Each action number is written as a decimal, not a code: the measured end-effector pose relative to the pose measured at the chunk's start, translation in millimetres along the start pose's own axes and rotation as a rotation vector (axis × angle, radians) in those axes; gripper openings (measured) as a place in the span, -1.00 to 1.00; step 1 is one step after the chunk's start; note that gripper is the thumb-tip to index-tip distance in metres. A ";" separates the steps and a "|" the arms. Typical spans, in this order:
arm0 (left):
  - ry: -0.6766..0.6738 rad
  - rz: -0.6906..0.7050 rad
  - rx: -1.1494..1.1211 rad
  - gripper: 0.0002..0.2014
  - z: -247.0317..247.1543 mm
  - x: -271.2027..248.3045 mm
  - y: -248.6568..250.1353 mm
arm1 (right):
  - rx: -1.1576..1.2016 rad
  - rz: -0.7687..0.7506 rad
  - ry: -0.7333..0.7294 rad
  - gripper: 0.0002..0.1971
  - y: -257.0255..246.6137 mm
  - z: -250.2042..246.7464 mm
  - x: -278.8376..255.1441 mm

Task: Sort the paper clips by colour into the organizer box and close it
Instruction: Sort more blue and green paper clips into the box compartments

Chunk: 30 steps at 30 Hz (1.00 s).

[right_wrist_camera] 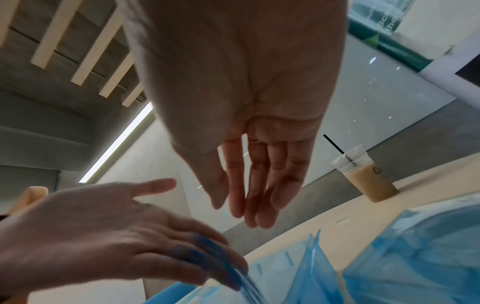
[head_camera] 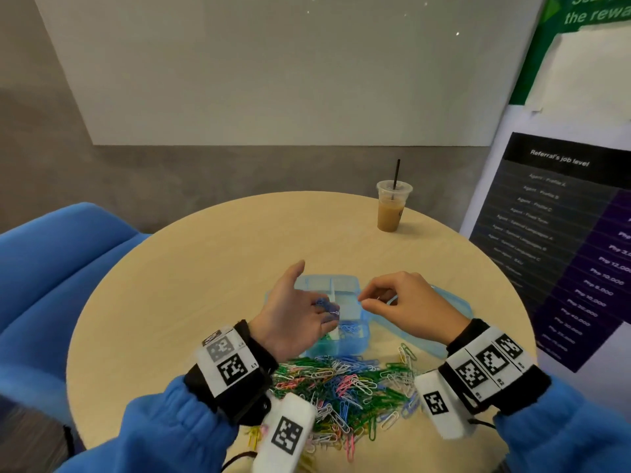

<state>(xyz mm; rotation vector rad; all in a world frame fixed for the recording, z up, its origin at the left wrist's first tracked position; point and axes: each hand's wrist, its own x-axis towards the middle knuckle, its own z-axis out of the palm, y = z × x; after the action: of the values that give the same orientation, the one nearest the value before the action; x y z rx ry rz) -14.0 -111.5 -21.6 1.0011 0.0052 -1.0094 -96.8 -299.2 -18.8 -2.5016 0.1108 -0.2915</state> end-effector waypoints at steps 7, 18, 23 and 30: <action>-0.163 -0.020 0.215 -0.47 19.7 -1.2 12.6 | 0.015 0.010 -0.120 -0.89 0.3 -3.5 -19.1; 0.030 0.081 1.070 -0.59 -33.0 -59.5 25.7 | -0.218 -0.069 -0.386 -0.73 -9.3 31.7 -26.1; 0.064 0.093 1.389 -0.70 -53.0 -65.8 7.0 | -0.284 -0.070 -0.448 -0.66 -13.1 40.5 -19.8; 0.108 0.184 1.619 -0.65 -54.2 -51.1 -12.9 | -0.286 -0.021 -0.443 -0.60 -12.4 46.2 -9.4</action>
<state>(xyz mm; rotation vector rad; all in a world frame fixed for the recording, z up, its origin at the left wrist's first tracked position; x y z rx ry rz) -29.3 -39.8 -39.9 2.4408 -0.9224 -0.6473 -95.0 -261.5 -49.7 -2.7854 -0.0591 0.2933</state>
